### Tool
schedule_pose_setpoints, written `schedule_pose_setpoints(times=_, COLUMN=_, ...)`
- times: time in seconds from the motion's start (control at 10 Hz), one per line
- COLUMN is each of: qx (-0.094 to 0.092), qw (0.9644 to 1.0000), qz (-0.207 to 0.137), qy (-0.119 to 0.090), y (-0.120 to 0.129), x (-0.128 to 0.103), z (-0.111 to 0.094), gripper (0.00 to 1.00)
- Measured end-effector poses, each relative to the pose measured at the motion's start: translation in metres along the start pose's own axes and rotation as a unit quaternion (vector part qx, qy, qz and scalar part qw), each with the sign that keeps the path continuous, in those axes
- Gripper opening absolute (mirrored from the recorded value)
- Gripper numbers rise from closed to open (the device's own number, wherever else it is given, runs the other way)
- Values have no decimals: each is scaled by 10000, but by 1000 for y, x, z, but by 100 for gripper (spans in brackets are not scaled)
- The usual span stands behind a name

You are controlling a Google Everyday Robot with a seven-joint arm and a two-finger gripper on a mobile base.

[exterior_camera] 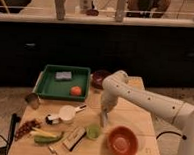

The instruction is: Place towel in table surface

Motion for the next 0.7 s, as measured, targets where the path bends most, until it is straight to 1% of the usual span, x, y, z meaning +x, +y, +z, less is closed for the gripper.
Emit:
schedule_pose_setpoints(times=0.1, qx=-1, qw=10000, qz=26, qy=-26, y=1, x=1, z=2, gripper=33)
schedule_pose_setpoints(times=0.2, qx=0, qw=10000, qz=44, qy=-49, y=2, x=2, z=3, gripper=45)
schedule_pose_setpoints(times=0.4, qx=-7, qw=10000, qz=64, qy=-75, y=3, x=4, z=5, gripper=64)
schedule_pose_setpoints(times=0.5, qx=-8, qw=9999, qz=76, qy=-90, y=4, x=4, z=6, gripper=75)
schedule_pose_setpoints(times=0.6, qx=-9, qw=9999, qz=73, qy=-96, y=4, x=4, z=6, gripper=80)
schedule_pose_setpoints(times=0.7, qx=-10, qw=9999, qz=64, qy=-117, y=4, x=3, z=7, gripper=80)
